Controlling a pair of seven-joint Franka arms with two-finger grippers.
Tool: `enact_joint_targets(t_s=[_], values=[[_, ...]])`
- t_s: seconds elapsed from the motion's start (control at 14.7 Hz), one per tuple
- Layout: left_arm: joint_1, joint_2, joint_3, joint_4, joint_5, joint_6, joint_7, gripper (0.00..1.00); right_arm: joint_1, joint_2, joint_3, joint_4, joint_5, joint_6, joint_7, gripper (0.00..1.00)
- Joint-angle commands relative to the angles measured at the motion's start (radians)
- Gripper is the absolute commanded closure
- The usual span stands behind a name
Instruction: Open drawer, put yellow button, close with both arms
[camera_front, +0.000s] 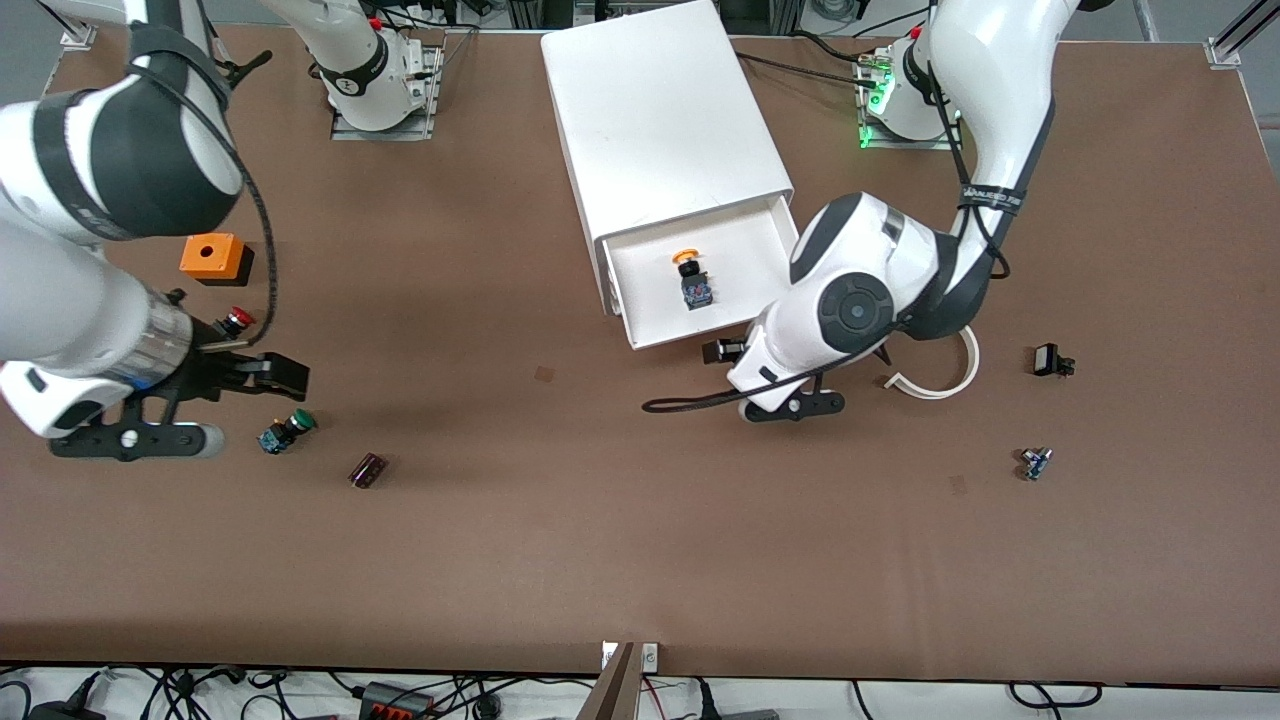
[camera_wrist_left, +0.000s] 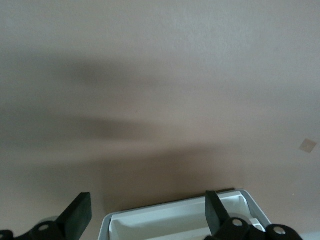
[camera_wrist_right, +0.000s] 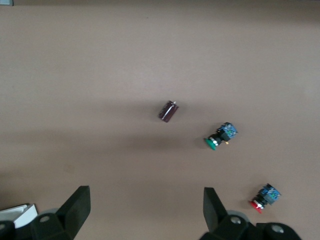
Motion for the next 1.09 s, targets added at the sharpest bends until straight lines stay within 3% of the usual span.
enact_joint_targets(t_s=[0.0,0.55,1.02], values=[[-0.011,-0.086,-0.009,-0.112,-0.006,0.016,-0.031,0.0,-0.061,-0.022,0.017,-0.015,-0.006,-0.015,-0.06,0.0],[-0.008,-0.162,-0.109,-0.25,-0.012,0.007,-0.135,0.0,-0.104,-0.063,0.014,-0.024,-0.003,-0.033,-0.097,0.0],[-0.013,-0.189,-0.152,-0.315,-0.014,-0.016,-0.158,0.0,-0.179,-0.273,0.018,-0.271,-0.003,-0.015,-0.167,0.0]])
